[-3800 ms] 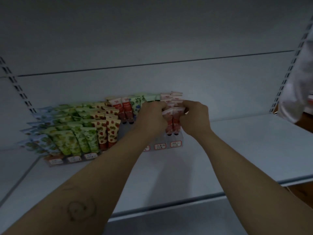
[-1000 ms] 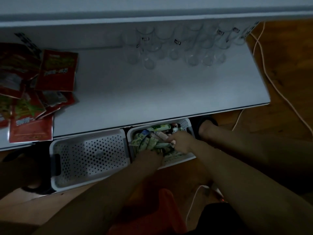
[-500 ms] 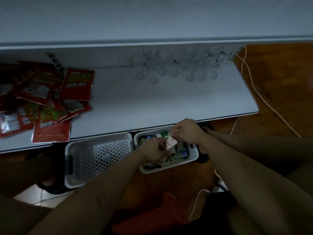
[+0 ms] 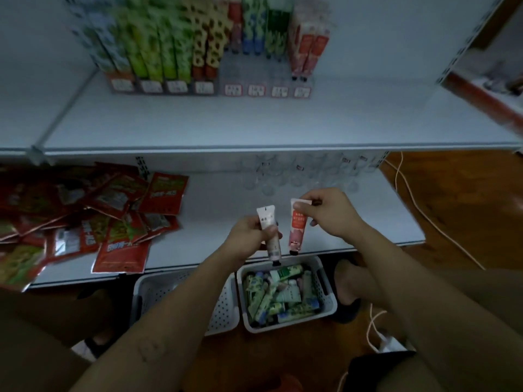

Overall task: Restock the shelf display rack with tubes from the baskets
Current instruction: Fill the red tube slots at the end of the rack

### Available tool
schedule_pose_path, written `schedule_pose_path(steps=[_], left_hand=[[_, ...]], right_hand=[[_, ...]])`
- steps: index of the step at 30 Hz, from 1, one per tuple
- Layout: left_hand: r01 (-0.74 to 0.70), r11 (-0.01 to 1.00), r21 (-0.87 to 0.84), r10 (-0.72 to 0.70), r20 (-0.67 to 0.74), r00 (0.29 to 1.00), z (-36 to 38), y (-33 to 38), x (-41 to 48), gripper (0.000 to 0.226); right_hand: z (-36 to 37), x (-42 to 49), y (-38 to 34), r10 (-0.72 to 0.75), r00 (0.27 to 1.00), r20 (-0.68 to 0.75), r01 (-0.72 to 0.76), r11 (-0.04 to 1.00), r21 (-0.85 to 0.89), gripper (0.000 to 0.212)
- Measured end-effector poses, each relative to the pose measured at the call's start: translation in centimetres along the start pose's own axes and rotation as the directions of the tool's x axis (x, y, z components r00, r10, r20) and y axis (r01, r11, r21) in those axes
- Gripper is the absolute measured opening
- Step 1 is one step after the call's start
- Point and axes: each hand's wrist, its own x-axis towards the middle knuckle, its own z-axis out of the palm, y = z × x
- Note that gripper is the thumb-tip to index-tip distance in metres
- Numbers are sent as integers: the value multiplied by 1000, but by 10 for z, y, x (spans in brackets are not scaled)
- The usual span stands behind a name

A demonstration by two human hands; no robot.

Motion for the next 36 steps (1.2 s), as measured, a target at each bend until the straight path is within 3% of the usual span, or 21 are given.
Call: schedule_pose_path(steps=[5,11,17,22,27,31,36], left_hand=[[31,961,-274,-13,65,998,0,61,-4,9],[-91,947,-308,117,66,991,-5,122,-14,35],[-217,967,-132,215,-31,976,-14,143,-17,26],[-430,903,-13,421,-181,889,-13,198,-10,13],[-498,844,197,536,-322,781,-11,244,8,5],[-483,764,428,625,-301,720,-9,274,27,15],[-418,558,717,726,-178,665,-4,304,59,22]], right_hand=[[-26,-2,-43,-81,995,-55,80,996,-27,21],[-64,10,-93,-203,975,-94,205,979,13,12],[-100,29,-142,-313,945,-96,320,945,67,16],[-118,52,-162,-365,927,-88,360,931,-60,18],[-142,81,-176,-406,903,-140,388,911,-144,17],[-167,106,-180,-437,871,-223,397,895,-204,14],[-190,137,-160,-464,802,-376,411,885,-217,11]])
